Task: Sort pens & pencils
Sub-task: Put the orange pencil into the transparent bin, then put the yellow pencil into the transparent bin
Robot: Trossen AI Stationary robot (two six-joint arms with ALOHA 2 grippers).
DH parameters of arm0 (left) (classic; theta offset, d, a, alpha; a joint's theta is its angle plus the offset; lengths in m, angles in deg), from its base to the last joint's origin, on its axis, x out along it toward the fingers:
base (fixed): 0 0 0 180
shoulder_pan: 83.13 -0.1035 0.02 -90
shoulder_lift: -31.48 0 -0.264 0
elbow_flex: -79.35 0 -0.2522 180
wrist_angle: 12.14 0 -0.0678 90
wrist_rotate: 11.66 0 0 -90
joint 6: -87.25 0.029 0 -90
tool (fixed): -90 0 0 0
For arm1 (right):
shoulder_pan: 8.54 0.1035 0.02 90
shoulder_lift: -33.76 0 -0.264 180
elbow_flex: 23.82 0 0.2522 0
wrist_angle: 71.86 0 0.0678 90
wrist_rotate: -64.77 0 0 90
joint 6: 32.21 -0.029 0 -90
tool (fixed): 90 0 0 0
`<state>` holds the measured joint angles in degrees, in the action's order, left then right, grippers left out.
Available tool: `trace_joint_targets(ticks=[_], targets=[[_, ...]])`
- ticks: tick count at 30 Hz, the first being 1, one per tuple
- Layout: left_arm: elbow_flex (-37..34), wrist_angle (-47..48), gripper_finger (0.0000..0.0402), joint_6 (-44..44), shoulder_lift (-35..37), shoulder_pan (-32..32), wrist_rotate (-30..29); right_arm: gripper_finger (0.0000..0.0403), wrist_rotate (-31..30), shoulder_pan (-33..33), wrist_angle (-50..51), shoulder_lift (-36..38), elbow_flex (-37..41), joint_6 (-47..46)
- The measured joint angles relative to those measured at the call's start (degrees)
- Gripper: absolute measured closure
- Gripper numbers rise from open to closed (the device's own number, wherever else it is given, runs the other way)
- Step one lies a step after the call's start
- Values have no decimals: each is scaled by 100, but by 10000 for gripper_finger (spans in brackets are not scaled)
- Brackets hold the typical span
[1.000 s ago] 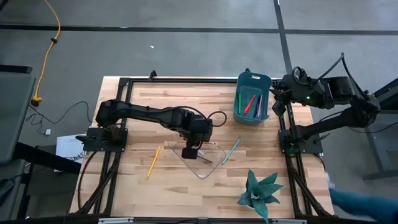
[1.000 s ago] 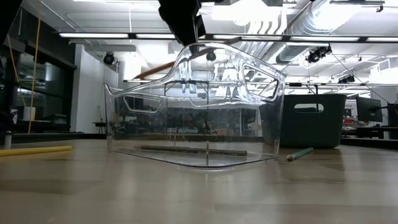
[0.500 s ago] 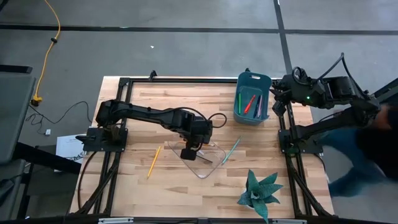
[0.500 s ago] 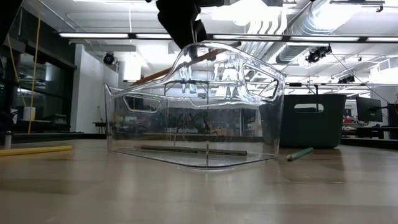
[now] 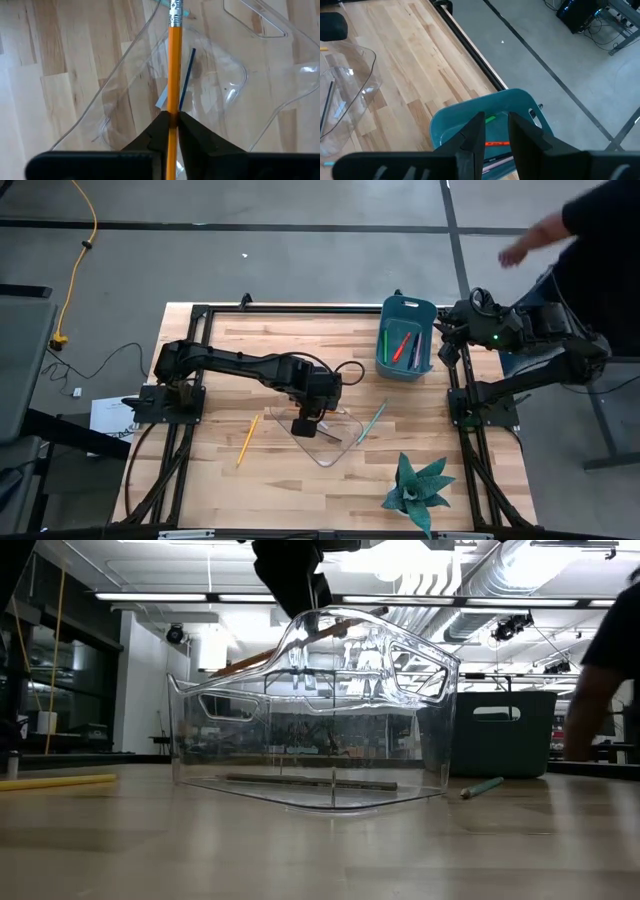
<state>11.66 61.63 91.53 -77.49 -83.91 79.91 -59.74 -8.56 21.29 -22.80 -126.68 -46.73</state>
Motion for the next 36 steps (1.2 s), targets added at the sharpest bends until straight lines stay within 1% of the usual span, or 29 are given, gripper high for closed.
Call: trace_joint_targets(ticks=[6,10,12,16,20,24,26,29,31,33,36], targets=[[0,17,310,-108,0,0,52,327,0,0,0,0,0,2],[0,20,282,-315,0,4,-34,327,-1,-1,0,0,0,42],[0,100,276,-594,1,7,-144,327,0,1,2,0,0,64],[0,709,278,-1185,91,42,-357,327,1,-1,2,0,0,157],[-5,1230,285,-1668,350,255,-836,327,-1,0,2,2,0,307],[-4,1639,290,-2580,813,532,-1304,327,14,-1,0,2,0,431],[6,1957,291,-3223,1054,675,-1617,327,53,0,-2,0,0,450],[7,2518,291,-4327,1381,894,-1905,327,69,1,-7,0,0,453],[6,2997,291,-5121,1506,1045,-1934,327,76,0,-11,0,0,513],[-90,2957,291,-5689,1626,1215,-1972,327,137,-1,-25,0,0,620],[-494,3015,291,-6626,1803,1463,-2000,327,303,-1,-85,2,0,755]])
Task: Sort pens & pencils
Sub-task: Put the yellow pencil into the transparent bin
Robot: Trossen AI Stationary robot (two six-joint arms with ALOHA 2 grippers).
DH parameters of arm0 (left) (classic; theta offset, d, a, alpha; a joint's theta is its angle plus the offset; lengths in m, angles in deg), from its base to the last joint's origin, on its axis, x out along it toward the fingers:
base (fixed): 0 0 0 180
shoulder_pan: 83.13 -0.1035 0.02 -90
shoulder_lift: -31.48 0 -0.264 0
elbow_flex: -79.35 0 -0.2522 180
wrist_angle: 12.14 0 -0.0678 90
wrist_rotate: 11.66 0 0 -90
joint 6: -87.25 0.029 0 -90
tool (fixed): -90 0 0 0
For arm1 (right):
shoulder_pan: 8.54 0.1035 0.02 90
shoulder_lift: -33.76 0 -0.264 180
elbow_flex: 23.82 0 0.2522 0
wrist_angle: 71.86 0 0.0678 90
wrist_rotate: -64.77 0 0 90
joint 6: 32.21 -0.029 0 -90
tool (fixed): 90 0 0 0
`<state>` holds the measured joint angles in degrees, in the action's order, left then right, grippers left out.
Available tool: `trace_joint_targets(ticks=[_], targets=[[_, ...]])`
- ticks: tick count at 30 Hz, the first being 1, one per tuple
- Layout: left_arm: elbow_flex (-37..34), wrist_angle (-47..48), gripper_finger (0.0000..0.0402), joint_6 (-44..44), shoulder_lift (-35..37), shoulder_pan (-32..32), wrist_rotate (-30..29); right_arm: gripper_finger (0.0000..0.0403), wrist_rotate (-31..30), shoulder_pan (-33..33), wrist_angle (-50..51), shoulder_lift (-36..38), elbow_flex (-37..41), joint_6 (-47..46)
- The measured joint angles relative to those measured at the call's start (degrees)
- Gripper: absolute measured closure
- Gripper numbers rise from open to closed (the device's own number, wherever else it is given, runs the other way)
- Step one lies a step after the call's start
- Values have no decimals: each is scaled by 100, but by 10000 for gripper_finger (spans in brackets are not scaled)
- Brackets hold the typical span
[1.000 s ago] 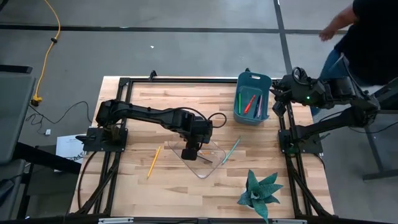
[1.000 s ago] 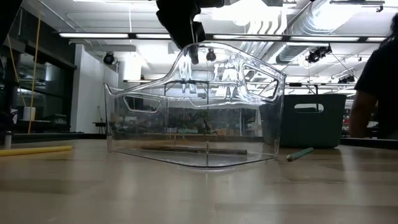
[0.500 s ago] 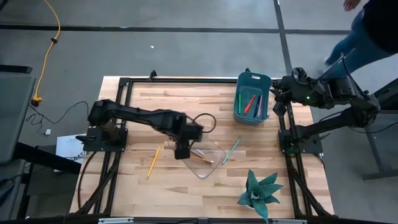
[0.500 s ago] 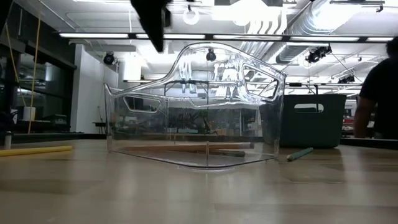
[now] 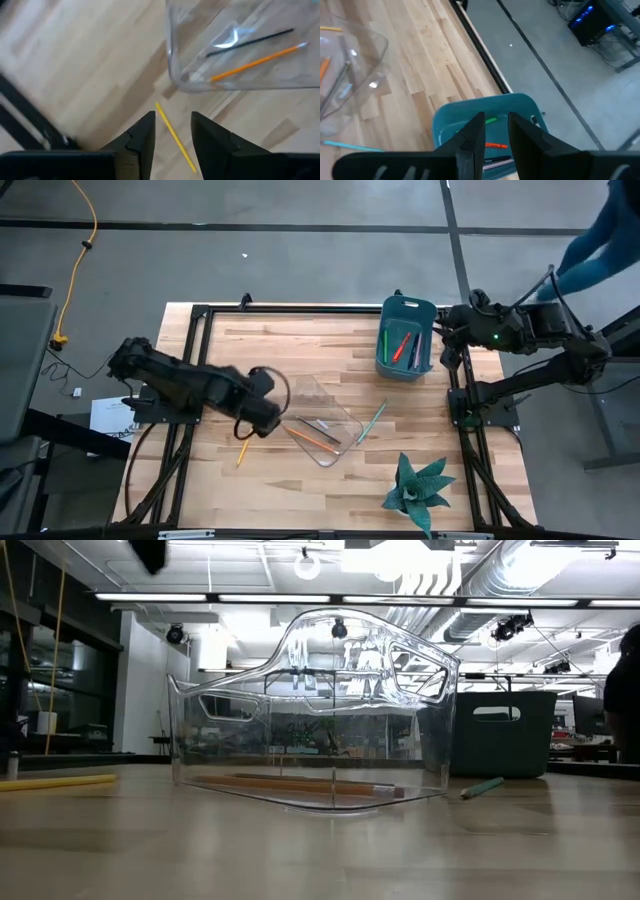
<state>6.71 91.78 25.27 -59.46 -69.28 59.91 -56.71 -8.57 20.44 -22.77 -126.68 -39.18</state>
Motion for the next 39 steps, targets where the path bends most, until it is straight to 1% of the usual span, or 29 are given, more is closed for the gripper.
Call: trace_joint_targets(ticks=[3,7,9,13,15,16,18,22,25,27,30,32,37,39], targets=[[-709,-23,291,-803,146,308,394,327,118,1,-5,-2,0,87],[-1392,-23,291,-1956,287,875,1068,327,303,2,-2,2,0,270],[-1588,-151,291,-2654,361,1201,1124,327,312,1,-2,4,0,333],[-1923,-441,291,-3992,469,1885,990,327,341,0,-5,2,0,485],[-2122,-643,291,-4505,449,2170,991,327,399,0,-20,2,0,566],[-2236,-882,291,-4553,457,2258,1017,327,437,0,-40,2,0,589],[-2515,-1647,291,-4572,461,2314,1132,327,524,0,-60,2,0,595],[-3180,-3171,291,-4564,453,2286,1083,327,660,0,-119,2,0,595],[-3697,-4018,291,-4585,452,2295,1090,327,675,2,-171,2,0,595],[-3937,-4389,291,-4585,473,2295,1095,327,697,0,-168,2,0,595],[-4091,-4281,291,-4594,655,2286,1131,327,758,0,-172,2,0,575],[-4105,-3942,291,-4597,891,2292,1077,327,768,2,-179,-4,0,552],[-4105,-2820,291,-4596,1798,2285,780,327,772,1,-318,-17,0,492],[-4108,-2570,291,-4583,2166,2282,633,327,772,1,-343,-29,0,433]])
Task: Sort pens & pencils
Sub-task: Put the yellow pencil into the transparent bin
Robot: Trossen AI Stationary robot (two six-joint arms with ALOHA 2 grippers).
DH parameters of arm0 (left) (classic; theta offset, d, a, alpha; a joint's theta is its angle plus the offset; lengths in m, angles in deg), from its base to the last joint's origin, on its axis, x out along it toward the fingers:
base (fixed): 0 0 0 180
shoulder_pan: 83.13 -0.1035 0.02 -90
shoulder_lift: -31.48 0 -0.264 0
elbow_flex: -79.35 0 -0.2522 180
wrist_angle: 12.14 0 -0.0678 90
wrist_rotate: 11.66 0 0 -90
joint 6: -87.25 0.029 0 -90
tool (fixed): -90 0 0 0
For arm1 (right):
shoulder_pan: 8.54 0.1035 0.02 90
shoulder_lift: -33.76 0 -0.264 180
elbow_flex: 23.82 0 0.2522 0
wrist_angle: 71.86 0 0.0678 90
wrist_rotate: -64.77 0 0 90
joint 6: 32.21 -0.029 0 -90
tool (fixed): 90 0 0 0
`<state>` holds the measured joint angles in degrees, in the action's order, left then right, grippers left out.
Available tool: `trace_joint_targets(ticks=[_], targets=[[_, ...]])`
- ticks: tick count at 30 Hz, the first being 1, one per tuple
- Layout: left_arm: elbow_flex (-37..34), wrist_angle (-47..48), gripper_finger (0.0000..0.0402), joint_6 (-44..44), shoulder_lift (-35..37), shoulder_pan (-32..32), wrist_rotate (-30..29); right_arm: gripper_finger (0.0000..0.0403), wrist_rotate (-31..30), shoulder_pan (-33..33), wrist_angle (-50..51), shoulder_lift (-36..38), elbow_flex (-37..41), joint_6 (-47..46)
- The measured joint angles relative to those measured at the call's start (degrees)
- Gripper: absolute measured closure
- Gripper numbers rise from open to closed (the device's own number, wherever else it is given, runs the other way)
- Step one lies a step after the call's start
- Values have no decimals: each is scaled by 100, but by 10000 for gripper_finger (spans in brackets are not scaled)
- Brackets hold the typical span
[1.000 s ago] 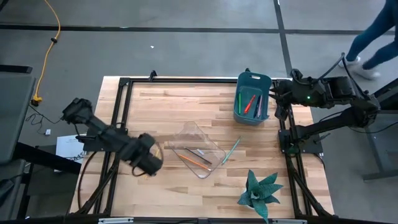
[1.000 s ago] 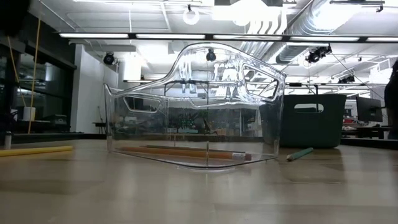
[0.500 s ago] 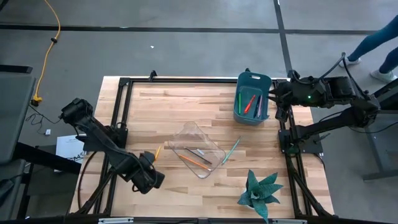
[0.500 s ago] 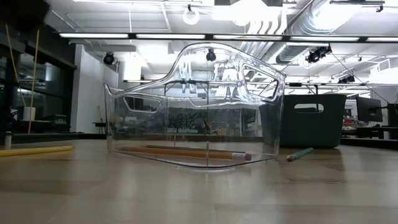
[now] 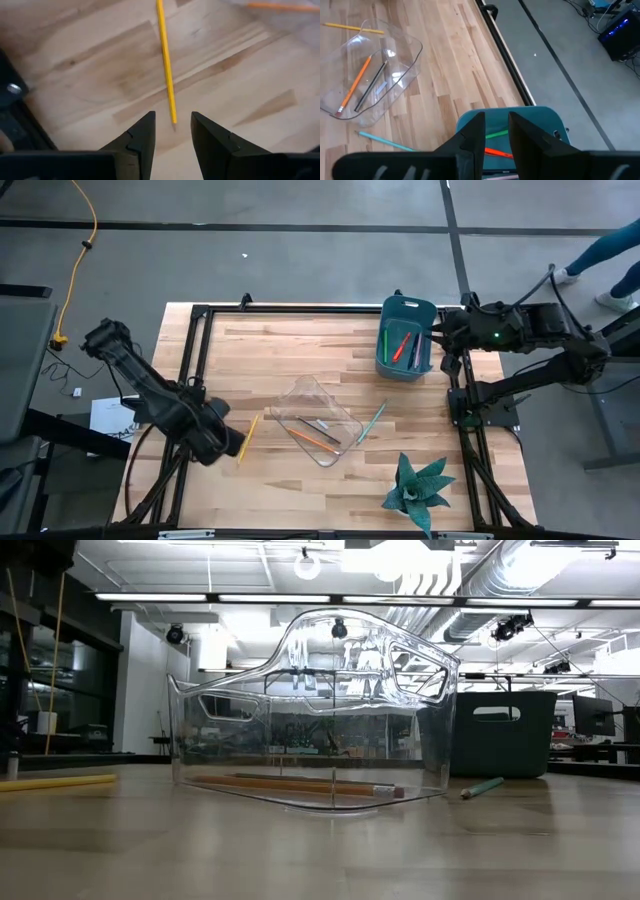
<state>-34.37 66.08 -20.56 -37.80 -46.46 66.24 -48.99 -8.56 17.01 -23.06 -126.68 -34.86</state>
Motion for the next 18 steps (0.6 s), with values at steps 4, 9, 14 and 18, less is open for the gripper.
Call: trace_joint_targets(ticks=[4,9,14,18], targets=[[-291,28,291,59,567,-100,-248,327,-1,1,-21,-36,0,-61],[-1176,-1204,291,156,940,-426,-514,327,-2,0,-69,-86,0,-103],[-1779,-2159,291,285,810,-636,-188,327,-3,0,-87,-121,0,-141],[-1817,-2140,291,256,543,-787,137,327,-3,1,-85,-137,0,-140]])
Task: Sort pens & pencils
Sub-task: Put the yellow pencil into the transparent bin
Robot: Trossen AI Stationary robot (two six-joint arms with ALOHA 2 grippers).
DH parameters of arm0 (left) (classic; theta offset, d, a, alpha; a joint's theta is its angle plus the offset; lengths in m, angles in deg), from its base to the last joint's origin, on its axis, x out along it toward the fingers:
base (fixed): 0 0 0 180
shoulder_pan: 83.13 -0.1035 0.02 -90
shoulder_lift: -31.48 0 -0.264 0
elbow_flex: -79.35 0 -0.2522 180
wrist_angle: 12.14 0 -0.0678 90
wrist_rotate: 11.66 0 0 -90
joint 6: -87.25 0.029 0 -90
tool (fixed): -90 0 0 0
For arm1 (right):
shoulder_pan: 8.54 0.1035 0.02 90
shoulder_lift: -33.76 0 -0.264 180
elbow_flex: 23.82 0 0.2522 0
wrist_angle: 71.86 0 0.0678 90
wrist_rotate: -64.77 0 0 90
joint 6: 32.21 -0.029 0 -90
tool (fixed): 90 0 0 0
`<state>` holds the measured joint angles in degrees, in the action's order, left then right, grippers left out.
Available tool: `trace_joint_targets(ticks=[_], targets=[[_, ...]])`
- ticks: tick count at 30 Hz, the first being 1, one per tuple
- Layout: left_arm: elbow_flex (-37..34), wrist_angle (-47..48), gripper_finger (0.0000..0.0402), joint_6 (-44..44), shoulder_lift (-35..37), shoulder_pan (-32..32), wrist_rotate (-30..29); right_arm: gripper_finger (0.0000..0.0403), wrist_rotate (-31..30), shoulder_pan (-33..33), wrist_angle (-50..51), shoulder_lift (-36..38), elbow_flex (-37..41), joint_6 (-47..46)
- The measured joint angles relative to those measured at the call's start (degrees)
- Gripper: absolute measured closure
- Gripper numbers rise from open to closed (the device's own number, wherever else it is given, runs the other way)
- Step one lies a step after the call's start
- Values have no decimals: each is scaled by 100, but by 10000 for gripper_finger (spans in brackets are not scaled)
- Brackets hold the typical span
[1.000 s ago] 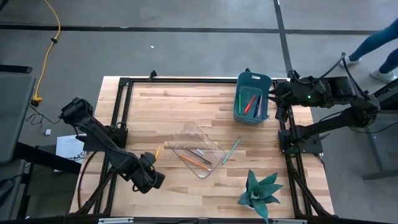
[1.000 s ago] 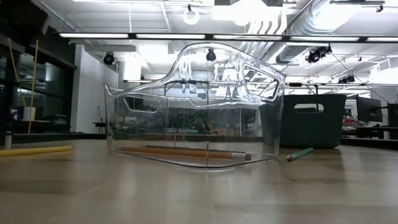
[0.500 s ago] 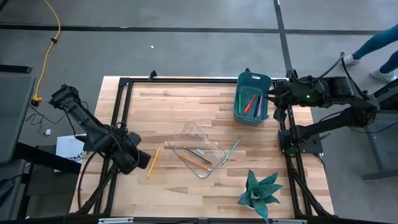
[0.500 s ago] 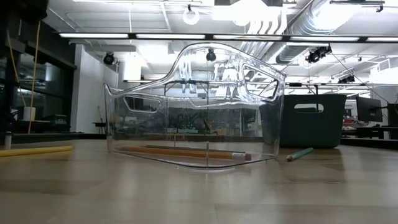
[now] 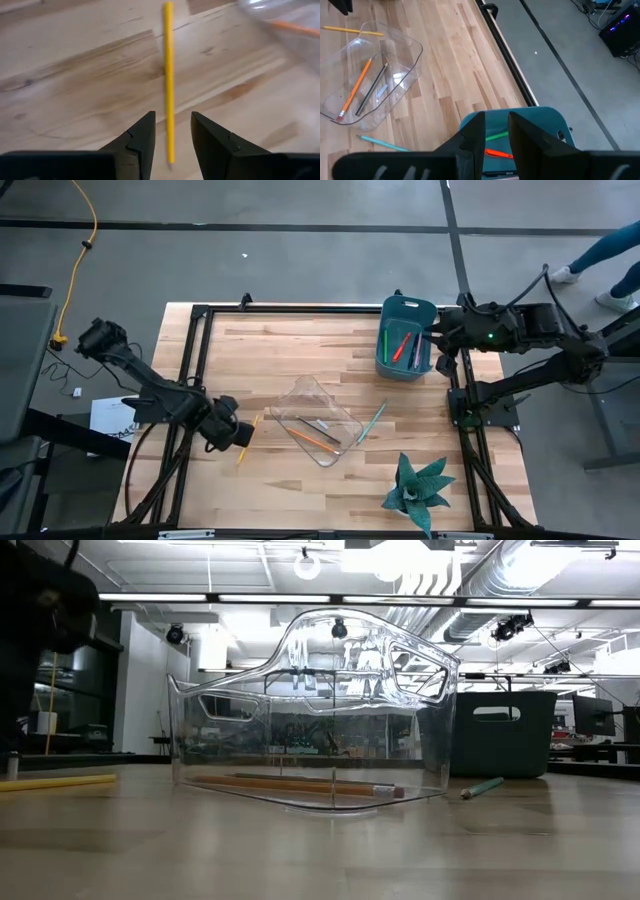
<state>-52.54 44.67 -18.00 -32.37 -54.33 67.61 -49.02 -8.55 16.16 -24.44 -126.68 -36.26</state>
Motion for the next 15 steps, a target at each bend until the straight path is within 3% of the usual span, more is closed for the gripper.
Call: trace_joint_targets(ticks=[15], targets=[[555,-152,291,972,-1497,-759,1187,327,-9,0,-31,2,0,257]])
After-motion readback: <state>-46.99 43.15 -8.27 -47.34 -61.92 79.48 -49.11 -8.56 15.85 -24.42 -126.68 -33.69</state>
